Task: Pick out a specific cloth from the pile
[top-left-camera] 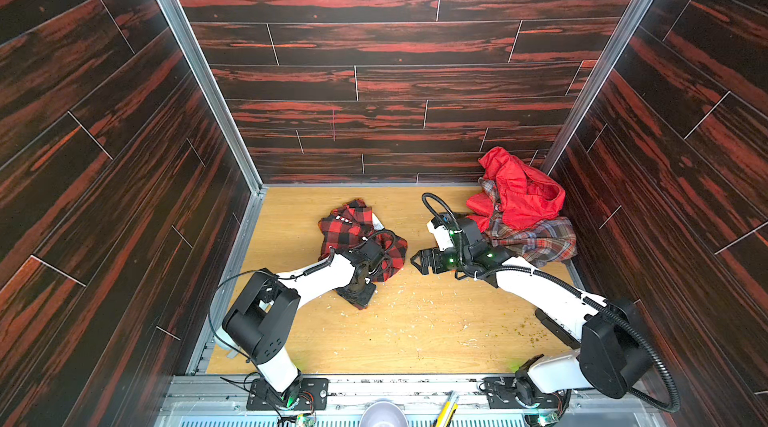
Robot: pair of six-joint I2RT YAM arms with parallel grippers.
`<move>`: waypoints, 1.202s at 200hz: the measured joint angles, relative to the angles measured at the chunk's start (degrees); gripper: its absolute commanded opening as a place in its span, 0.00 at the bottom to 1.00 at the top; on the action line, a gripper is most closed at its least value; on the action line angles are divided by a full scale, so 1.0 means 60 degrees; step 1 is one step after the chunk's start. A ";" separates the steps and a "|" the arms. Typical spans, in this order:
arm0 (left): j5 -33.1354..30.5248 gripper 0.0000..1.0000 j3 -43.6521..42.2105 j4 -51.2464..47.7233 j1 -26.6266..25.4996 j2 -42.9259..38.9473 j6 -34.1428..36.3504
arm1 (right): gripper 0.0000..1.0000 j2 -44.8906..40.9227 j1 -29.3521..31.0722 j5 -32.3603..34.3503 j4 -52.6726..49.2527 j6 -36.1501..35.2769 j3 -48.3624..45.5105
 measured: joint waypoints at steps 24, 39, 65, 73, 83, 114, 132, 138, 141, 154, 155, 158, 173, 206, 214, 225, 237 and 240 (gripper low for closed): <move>-0.0146 0.08 -0.0106 0.0160 0.0000 0.0047 -0.0189 | 0.98 -0.0004 -0.0047 -0.0029 0.0000 -0.0004 -0.0011; -0.0219 0.06 -0.0106 0.0222 0.0000 0.0044 -0.0240 | 0.97 -0.0004 -0.0066 -0.0080 0.0018 -0.0004 -0.0033; 0.0007 0.48 -0.0102 0.0186 -0.0004 -0.0033 -0.0291 | 0.98 -0.0004 -0.0098 -0.0109 0.0058 0.0000 -0.0109; 0.0146 0.54 -0.0102 0.0171 -0.0018 -0.0127 -0.0368 | 0.97 -0.0015 -0.0102 -0.0120 0.0087 0.0000 -0.0138; 0.0379 0.57 -0.0106 0.0171 -0.0047 -0.0284 -0.0455 | 0.98 -0.0022 -0.0120 -0.0135 0.0138 0.0000 -0.0193; 0.0776 0.63 -0.0102 0.0157 -0.0368 -0.0521 -0.0550 | 0.98 -0.0022 -0.0146 -0.0164 0.0189 0.0000 -0.0226; 0.0532 0.63 -0.0044 0.0004 -0.0583 -0.0328 -0.0612 | 0.98 -0.0022 -0.0149 -0.0178 0.0237 0.0000 -0.0222; 0.0382 0.63 0.0015 -0.0073 -0.0652 -0.0193 -0.0663 | 0.97 -0.0022 -0.0153 -0.0186 0.0244 -0.0004 -0.0226; 0.0288 0.63 0.0058 -0.0124 -0.0685 -0.0109 -0.0707 | 0.97 -0.0022 -0.0153 -0.0189 0.0244 -0.0004 -0.0222; -0.0113 0.61 0.0226 -0.0270 -0.0747 0.0288 -0.0867 | 0.97 -0.0022 -0.0164 -0.0197 0.0244 -0.0004 -0.0222; -0.0135 0.61 0.0237 -0.0280 -0.0750 0.0306 -0.0874 | 0.98 -0.0022 -0.0168 -0.0197 0.0244 0.0000 -0.0222; -0.0255 0.60 0.0277 -0.0321 -0.0750 0.0390 -0.0947 | 0.97 -0.0022 -0.0175 -0.0197 0.0244 -0.0004 -0.0222; -0.0725 0.53 0.0379 -0.0474 -0.0747 0.0699 -0.1198 | 0.97 -0.0022 -0.0215 -0.0204 0.0248 -0.0004 -0.0226; -0.1410 0.09 0.0397 -0.0747 -0.0743 0.0933 -0.1661 | 0.97 -0.0022 -0.0375 -0.0248 0.0248 -0.0004 -0.0233; -0.1537 0.02 0.0397 -0.0780 -0.0743 0.0925 -0.1701 | 0.98 -0.0022 -0.0412 -0.0262 0.0248 -0.0004 -0.0233; -0.1730 0.00 0.0401 -0.0841 -0.0743 0.0911 -0.1774 | 0.97 -0.0022 -0.0459 -0.0270 0.0248 -0.0004 -0.0233; -0.1956 0.00 0.0448 -0.1009 -0.0743 0.0823 -0.1789 | 0.98 -0.0022 -0.0481 -0.0291 0.0248 -0.0007 -0.0233; -0.2014 0.00 0.0481 -0.1089 -0.0743 0.0783 -0.1770 | 0.98 -0.0022 -0.0492 -0.0302 0.0248 -0.0004 -0.0233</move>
